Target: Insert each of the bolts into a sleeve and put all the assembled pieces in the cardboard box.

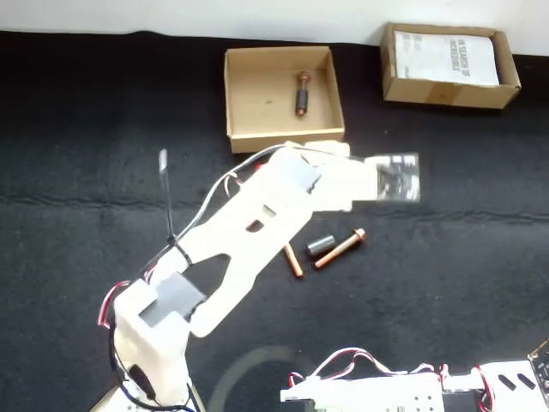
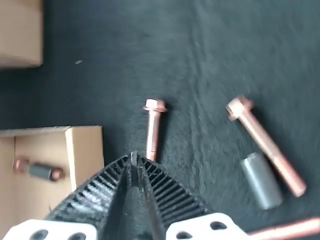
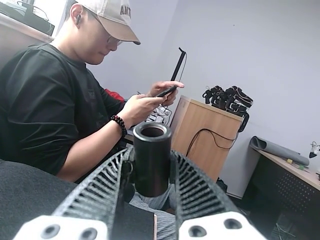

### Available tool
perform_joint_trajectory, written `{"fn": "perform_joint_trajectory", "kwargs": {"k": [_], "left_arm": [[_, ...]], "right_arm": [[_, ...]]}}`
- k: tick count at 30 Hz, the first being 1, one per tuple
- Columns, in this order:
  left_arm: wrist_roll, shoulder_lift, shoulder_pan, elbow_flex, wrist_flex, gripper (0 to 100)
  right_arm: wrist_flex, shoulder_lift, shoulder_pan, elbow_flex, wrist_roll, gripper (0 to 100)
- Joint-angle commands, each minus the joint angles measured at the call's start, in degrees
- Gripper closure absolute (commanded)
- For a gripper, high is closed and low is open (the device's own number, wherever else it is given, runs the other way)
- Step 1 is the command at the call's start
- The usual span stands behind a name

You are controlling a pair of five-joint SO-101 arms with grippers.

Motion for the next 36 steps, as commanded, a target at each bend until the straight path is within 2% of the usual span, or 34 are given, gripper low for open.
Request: {"fn": "perform_joint_trajectory", "kwargs": {"k": [1,5,12,22,28,36], "left_arm": [[-6.2,1.4,0.1,-1.0,-0.1,98],[-6.2,4.2,-1.2,-1.1,-2.4,91],[-4.0,13.8,-4.2,-4.7,-12.6,91],[-3.7,30.1,-3.8,-25.4,-12.2,91],[-3.7,35.6,-3.0,-32.2,-6.5,91],[-3.7,40.0,-1.2,-36.8,-3.4,91]], "right_arm": [[-1.2,-0.7,0.4,7.6,0.6,99.1],[-1.2,-0.7,0.4,7.6,0.6,99.1],[-1.2,-0.7,0.0,7.6,0.6,99.1],[-1.2,-0.7,-3.6,7.6,0.7,99.1],[-1.2,-0.7,-3.6,7.3,0.7,99.1],[-1.2,-0.7,-2.4,7.3,0.7,99.1]]}}
